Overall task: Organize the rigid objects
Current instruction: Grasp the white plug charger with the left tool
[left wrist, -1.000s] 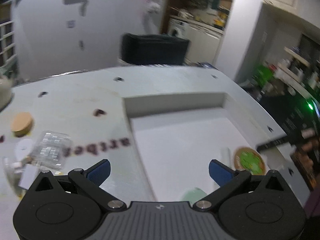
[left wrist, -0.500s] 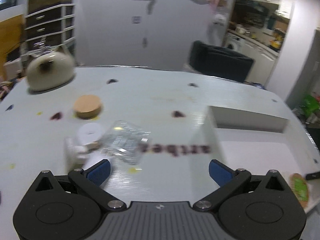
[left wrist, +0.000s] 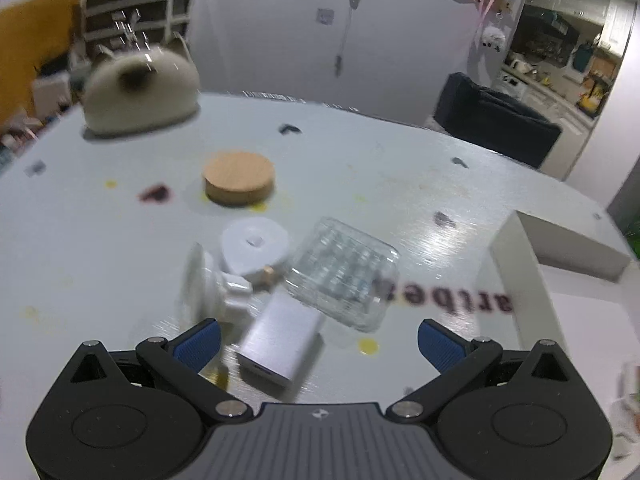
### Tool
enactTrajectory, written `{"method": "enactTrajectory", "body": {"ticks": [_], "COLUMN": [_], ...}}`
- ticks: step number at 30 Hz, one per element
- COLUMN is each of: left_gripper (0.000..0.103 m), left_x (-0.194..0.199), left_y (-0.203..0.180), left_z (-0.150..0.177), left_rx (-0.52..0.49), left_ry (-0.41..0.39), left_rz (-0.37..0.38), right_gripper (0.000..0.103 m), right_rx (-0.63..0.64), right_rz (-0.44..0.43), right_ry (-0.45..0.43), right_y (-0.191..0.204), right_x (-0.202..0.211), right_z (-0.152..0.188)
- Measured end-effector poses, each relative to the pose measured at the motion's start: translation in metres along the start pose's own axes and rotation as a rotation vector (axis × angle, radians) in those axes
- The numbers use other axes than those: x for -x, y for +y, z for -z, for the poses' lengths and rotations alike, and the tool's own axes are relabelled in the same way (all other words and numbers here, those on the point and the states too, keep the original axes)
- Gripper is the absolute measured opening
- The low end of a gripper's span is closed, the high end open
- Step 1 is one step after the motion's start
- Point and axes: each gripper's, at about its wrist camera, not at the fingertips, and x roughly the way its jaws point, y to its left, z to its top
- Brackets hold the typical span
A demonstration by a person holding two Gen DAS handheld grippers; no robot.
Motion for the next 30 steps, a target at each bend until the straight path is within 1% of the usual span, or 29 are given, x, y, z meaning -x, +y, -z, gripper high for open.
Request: {"method": "enactTrajectory", "body": {"ticks": [4,5,6,9,11,12,15,16,17,19,20,22,23,24,25,30], "left_gripper": [0.103,0.103,0.103,0.101,0.093,0.088,0.079,0.074,0.070,0.058,0.056,0.047,0.044,0.039,0.037,0.037], "left_x": [0.001,0.001,0.001,-0.003,-0.006,-0.008,-0.008,-0.008,-0.009,-0.012,-0.013,-0.014,-0.015,-0.014,-0.013,-0.006], "left_y": [-0.001,-0.003,-0.006,-0.013,-0.013,-0.013,-0.013,-0.013,-0.014,-0.014,-0.014,-0.013,-0.012,-0.011,-0.010,-0.008], "left_z": [0.005,0.007,0.008,0.009,0.006,0.005,0.000,-0.002,-0.004,-0.007,-0.007,-0.004,-0.003,-0.002,-0.001,0.003], "left_rx": [0.032,0.030,0.026,0.012,0.023,0.035,0.050,0.046,0.038,0.015,0.005,-0.004,-0.004,-0.011,-0.011,0.018], "left_ry": [0.032,0.034,0.037,0.048,0.050,0.048,0.029,0.023,0.021,0.033,0.041,0.059,0.066,0.058,0.057,0.052], "left_rz": [0.124,0.137,0.131,0.066,0.027,0.005,-0.045,-0.058,-0.071,-0.100,-0.113,-0.127,-0.131,-0.140,-0.142,-0.130], "right_gripper": [0.006,0.006,0.006,0.006,0.006,0.006,0.006,0.006,0.006,0.006,0.006,0.006,0.006,0.006,0.006,0.006], "right_rx": [-0.003,-0.004,-0.005,-0.004,-0.005,-0.005,-0.008,-0.009,-0.011,-0.012,-0.011,-0.011,-0.011,-0.011,-0.011,-0.009], "right_rz": [-0.001,-0.001,0.000,-0.001,-0.001,-0.001,-0.001,-0.001,-0.001,-0.002,-0.001,-0.001,-0.001,-0.001,-0.001,0.005], "right_ry": [-0.001,-0.001,-0.001,-0.001,-0.001,-0.001,-0.002,-0.003,-0.003,-0.002,-0.002,-0.002,-0.003,-0.003,-0.003,0.001], "right_y": [0.000,0.000,0.001,0.000,0.000,0.000,0.000,0.001,0.000,0.000,0.000,0.000,0.000,0.000,0.000,0.001], "right_x": [-0.001,-0.001,-0.002,-0.001,-0.001,-0.001,-0.002,-0.002,-0.002,-0.001,-0.001,-0.001,-0.001,-0.001,-0.001,-0.001], "right_z": [0.000,0.001,0.001,0.001,0.001,0.001,0.001,0.001,0.000,0.000,0.000,0.000,0.000,0.000,0.000,0.000]}}
